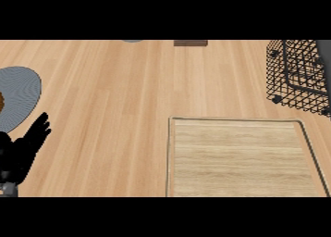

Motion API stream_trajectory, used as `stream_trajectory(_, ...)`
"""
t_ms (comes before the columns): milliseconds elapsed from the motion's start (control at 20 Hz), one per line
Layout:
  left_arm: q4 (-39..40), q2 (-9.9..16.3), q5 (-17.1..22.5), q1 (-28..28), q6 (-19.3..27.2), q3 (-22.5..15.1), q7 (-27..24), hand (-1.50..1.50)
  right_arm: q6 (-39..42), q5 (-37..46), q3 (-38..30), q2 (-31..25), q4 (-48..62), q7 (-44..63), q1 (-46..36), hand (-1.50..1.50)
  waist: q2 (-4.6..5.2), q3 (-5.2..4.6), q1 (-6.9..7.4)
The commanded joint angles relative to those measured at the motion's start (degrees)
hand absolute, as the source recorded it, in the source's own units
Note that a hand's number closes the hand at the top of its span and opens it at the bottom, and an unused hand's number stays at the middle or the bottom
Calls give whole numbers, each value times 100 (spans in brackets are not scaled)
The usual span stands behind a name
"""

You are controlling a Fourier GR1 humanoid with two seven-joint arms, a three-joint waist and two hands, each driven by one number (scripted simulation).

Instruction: Pick the pear from the tray and place it in the tiered basket

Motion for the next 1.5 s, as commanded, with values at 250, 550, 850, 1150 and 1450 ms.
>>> stream_trajectory(250, -116, -66, 7, -61, -17, -15, 102, 0, 228, 1694, 1132, -1338, 1348, -628, -159, 150, 56, -12, 88)
stream_trajectory(550, -59, -17, -48, -40, -114, 10, 46, 0, 291, 2179, 1485, -1609, 2159, -1249, -606, 150, 46, -5, 108)
stream_trajectory(850, -408, -177, -105, 166, -8, -61, 174, 0, 446, 2465, 1590, -1785, 2738, -1516, -1149, 150, 20, -3, 122)
stream_trajectory(1150, 244, 3, -8, -419, -281, 170, 95, 0, 547, 2533, 1532, -2024, 3325, -1952, -1289, 150, 71, -5, 108)
stream_trajectory(1450, 130, -68, -96, -379, -140, 141, 142, 0, 1978, 2401, 1342, -2018, 4049, -989, -1421, -150, 90, -8, 137)
